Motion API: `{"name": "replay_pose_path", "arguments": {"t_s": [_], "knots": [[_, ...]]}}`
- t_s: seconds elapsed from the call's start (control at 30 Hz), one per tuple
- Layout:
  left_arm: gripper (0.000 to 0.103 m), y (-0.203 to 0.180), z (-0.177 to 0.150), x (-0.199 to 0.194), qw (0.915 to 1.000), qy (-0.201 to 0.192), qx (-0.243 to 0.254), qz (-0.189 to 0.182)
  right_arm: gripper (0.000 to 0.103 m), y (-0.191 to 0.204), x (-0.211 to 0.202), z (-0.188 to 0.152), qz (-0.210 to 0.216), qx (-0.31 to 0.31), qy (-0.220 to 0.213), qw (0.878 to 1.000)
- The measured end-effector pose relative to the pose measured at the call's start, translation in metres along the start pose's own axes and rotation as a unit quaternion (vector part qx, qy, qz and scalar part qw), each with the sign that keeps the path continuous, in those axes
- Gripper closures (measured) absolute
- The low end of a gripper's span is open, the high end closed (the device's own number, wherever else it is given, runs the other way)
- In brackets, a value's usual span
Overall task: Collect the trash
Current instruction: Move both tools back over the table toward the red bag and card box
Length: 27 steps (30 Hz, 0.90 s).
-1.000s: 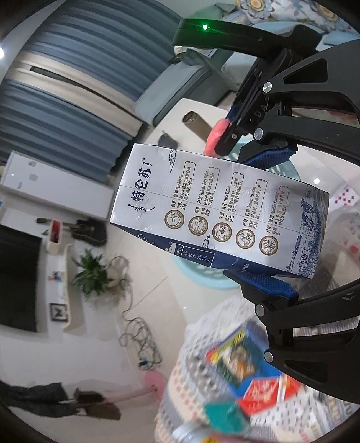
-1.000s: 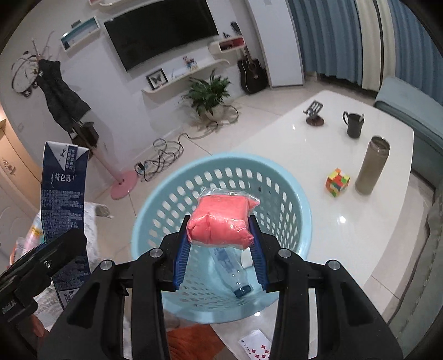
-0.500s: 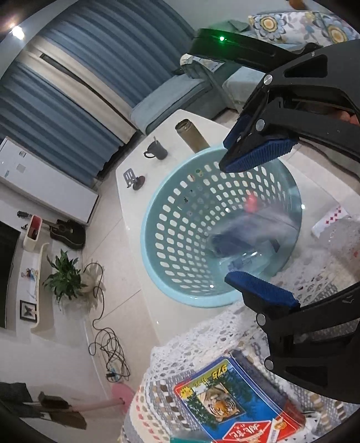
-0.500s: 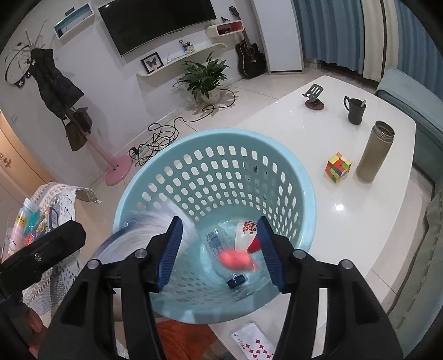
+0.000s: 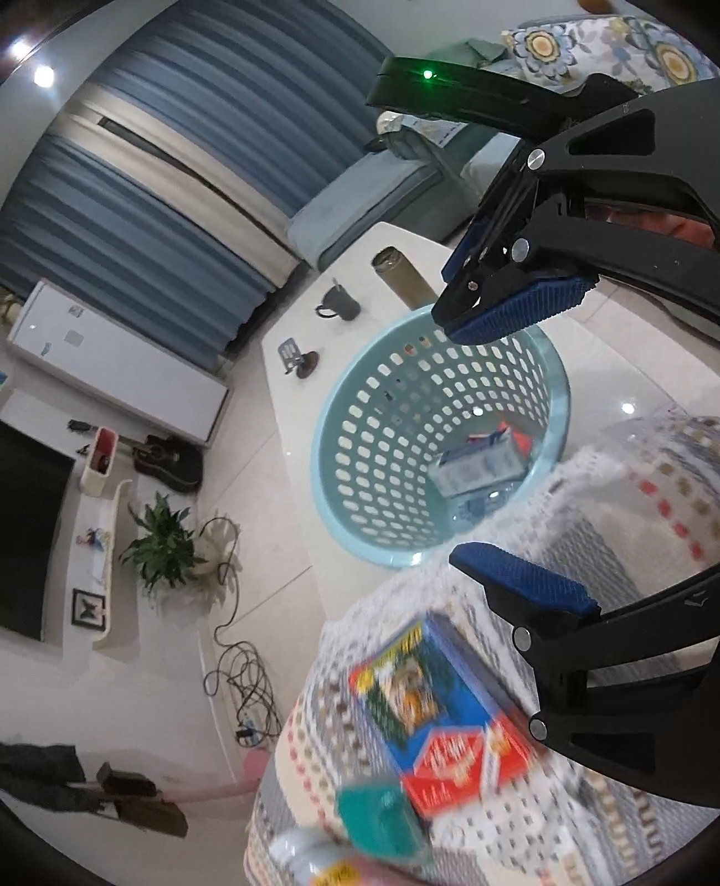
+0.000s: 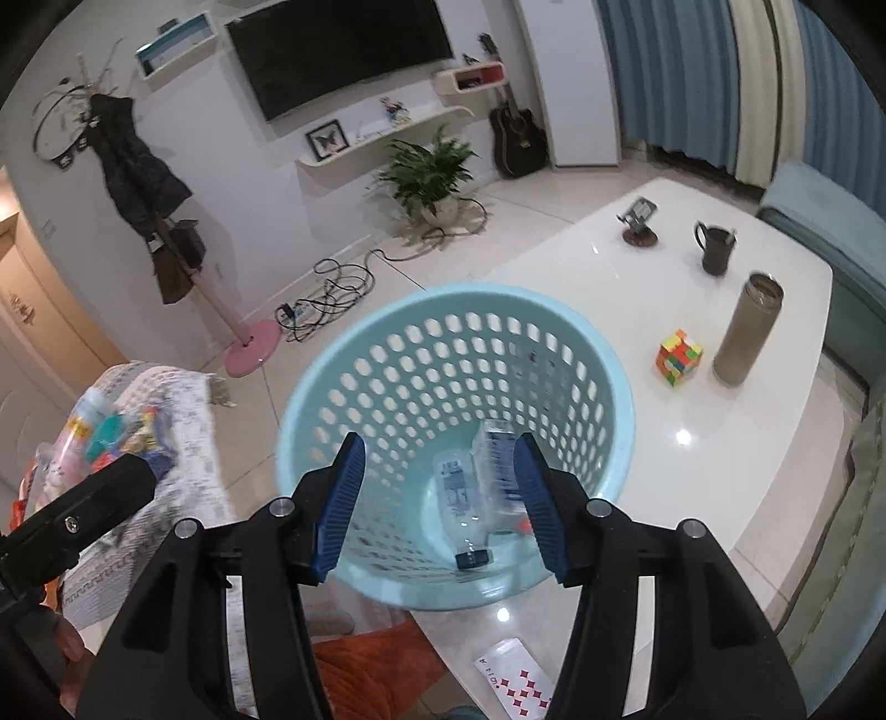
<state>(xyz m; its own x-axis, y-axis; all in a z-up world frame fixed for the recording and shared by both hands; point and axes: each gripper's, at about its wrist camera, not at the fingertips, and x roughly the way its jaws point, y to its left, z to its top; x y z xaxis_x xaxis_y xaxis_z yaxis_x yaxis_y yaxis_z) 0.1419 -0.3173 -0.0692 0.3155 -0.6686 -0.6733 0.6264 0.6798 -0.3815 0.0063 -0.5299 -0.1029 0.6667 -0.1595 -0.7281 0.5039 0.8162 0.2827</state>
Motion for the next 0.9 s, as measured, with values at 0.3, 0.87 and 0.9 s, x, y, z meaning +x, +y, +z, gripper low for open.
{"name": "replay_pose_path", "arguments": {"t_s": [0.3, 0.87, 0.9], "knots": [[0.031, 0.025, -0.014, -0.085, 0.9962, -0.071, -0.018, 0.046, 0.05, 0.071, -0.041, -0.007, 0.035, -0.076, -0.037, 0.996], [0.017, 0.155, -0.068, -0.255, 0.9522, -0.177, -0.152, 0.197, 0.037, 0.184, -0.044, -0.038, 0.084, -0.144, -0.027, 0.986], [0.017, 0.169, -0.072, -0.26, 0.9488, -0.177, -0.167, 0.201, 0.037, 0.186, -0.041, -0.039, 0.084, -0.144, -0.022, 0.986]]}}
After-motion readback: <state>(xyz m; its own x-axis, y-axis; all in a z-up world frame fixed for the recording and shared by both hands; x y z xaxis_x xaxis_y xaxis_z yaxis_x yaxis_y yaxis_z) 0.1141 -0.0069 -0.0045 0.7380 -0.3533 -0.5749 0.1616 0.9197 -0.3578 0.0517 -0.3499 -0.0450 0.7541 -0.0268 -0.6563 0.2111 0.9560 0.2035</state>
